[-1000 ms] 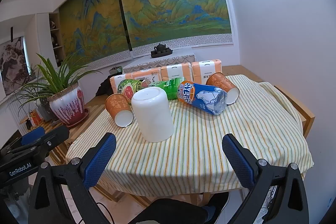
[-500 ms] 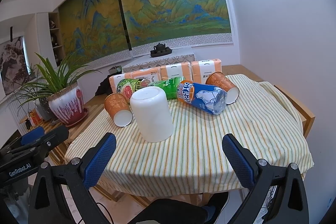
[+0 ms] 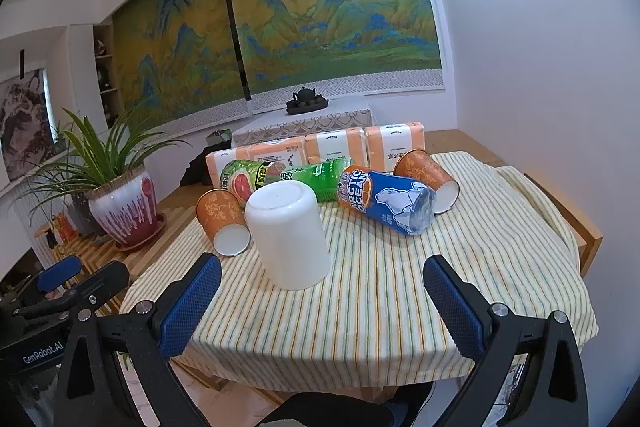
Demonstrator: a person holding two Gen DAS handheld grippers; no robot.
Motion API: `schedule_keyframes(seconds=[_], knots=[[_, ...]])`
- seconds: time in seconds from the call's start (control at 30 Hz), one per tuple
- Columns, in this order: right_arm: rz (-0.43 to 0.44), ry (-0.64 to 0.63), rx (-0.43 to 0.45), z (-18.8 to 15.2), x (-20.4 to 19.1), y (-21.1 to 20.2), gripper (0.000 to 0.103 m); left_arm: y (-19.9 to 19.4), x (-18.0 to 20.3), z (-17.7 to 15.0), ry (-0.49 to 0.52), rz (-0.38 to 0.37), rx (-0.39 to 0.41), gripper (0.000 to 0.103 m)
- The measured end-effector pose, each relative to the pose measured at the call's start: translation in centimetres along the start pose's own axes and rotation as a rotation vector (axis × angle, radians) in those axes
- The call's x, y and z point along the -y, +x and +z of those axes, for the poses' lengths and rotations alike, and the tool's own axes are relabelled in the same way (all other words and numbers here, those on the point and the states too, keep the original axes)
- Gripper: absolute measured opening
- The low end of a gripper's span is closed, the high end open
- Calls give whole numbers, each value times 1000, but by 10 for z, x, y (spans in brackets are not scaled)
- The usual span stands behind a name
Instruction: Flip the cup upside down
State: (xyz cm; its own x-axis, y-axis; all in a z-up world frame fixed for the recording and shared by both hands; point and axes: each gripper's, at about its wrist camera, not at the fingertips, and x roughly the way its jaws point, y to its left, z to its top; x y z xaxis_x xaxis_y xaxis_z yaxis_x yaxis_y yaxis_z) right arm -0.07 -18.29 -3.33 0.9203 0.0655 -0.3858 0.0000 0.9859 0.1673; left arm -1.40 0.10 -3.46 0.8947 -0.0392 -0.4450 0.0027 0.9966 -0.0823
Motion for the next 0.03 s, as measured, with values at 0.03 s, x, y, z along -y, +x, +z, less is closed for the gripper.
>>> schedule_keyframes(seconds=[0.03], knots=[[0, 1, 0, 1, 0, 0, 100, 0, 0, 0, -1, -1, -2, 103]])
